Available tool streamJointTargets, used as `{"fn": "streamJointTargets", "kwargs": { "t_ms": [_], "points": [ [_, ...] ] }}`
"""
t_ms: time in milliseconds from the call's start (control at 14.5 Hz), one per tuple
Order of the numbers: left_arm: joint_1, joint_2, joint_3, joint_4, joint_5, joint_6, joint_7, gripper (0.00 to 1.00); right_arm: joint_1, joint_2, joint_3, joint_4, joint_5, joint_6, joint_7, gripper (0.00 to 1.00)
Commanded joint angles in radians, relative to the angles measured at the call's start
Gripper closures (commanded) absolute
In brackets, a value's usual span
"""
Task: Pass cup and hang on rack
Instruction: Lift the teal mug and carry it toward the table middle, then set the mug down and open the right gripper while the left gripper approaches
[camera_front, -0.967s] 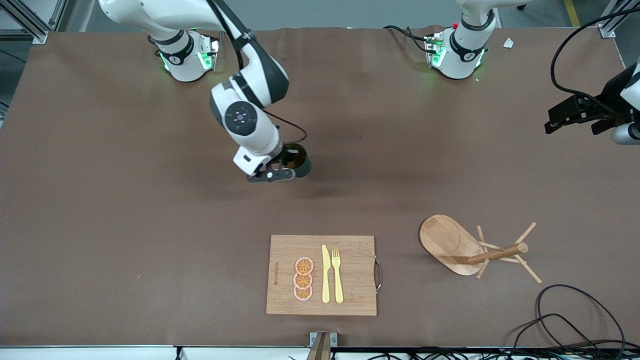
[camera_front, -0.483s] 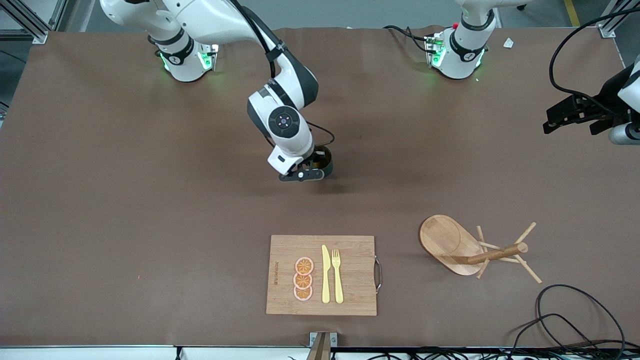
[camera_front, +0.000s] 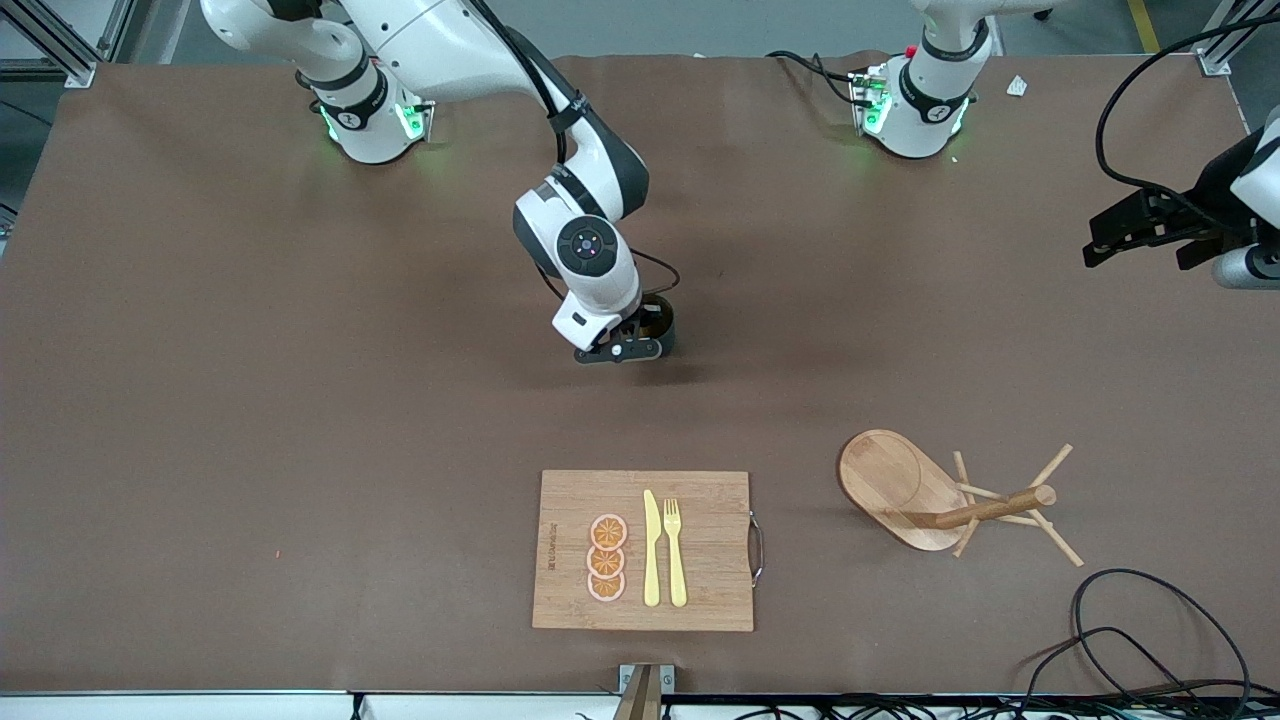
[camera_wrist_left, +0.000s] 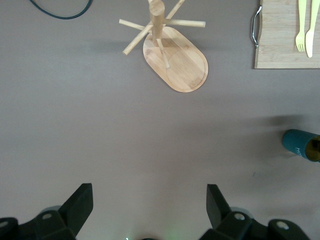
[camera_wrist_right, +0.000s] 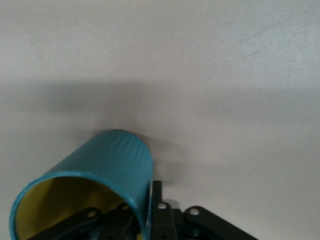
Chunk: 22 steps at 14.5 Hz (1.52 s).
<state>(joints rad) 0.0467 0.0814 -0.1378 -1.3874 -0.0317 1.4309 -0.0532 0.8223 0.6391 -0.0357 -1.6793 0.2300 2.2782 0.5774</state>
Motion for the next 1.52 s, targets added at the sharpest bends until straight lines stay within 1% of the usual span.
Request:
{"fn": "streamJointTargets", "kwargs": {
  "t_ms": [0,414,621,691,829,898,1036,1105,1174,1243,1312,1450],
  "points": [
    [-0.002,0.001,-0.002,0.01,0.012,-0.01,0.007,0.0,0.014,0.011,-0.013,0.015,-0.012,0.0,0.036,0.0],
    [-0.016,0.012,-0.006,0.01,0.007,-0.003,0.009,0.0,0.006,-0.01,-0.01,0.05,-0.014,-0.023,0.03,0.0],
    [-0.042,0.015,-0.006,0.01,0.015,-0.003,0.007,0.0,-0.017,-0.071,-0.01,0.087,-0.014,-0.153,0.016,0.0],
    [-0.042,0.026,-0.006,0.008,0.015,0.002,0.007,0.0,-0.04,-0.084,-0.01,0.105,-0.014,-0.202,-0.008,0.0],
    [-0.044,0.057,-0.006,0.008,0.015,0.014,0.007,0.0,-0.099,-0.12,-0.012,0.108,-0.014,-0.285,-0.089,0.0],
    [-0.054,0.058,-0.006,0.008,0.015,0.014,0.007,0.0,-0.147,-0.139,-0.012,0.107,-0.014,-0.337,-0.134,0.0],
    [-0.068,0.064,-0.008,0.013,0.015,0.014,0.003,0.0,-0.239,-0.179,-0.015,0.099,-0.023,-0.416,-0.154,0.0],
    [-0.092,0.064,-0.006,0.013,0.015,0.014,-0.011,0.0,-0.291,-0.197,-0.016,0.099,-0.052,-0.46,-0.154,0.0],
    [-0.116,0.064,-0.005,0.011,0.016,0.014,-0.013,0.0,-0.34,-0.214,-0.018,0.102,-0.102,-0.504,-0.154,0.0],
    [-0.137,0.066,-0.005,0.011,0.029,0.014,-0.02,0.0,-0.377,-0.24,-0.019,0.102,-0.16,-0.529,-0.154,0.0],
    [-0.168,0.066,-0.006,0.011,0.048,0.014,-0.064,0.0,-0.411,-0.262,-0.02,0.101,-0.2,-0.545,-0.16,0.0],
    [-0.231,0.075,-0.006,0.011,0.055,0.014,-0.208,0.0,-0.46,-0.297,-0.021,0.101,-0.23,-0.569,-0.217,0.0]
  ]
}}
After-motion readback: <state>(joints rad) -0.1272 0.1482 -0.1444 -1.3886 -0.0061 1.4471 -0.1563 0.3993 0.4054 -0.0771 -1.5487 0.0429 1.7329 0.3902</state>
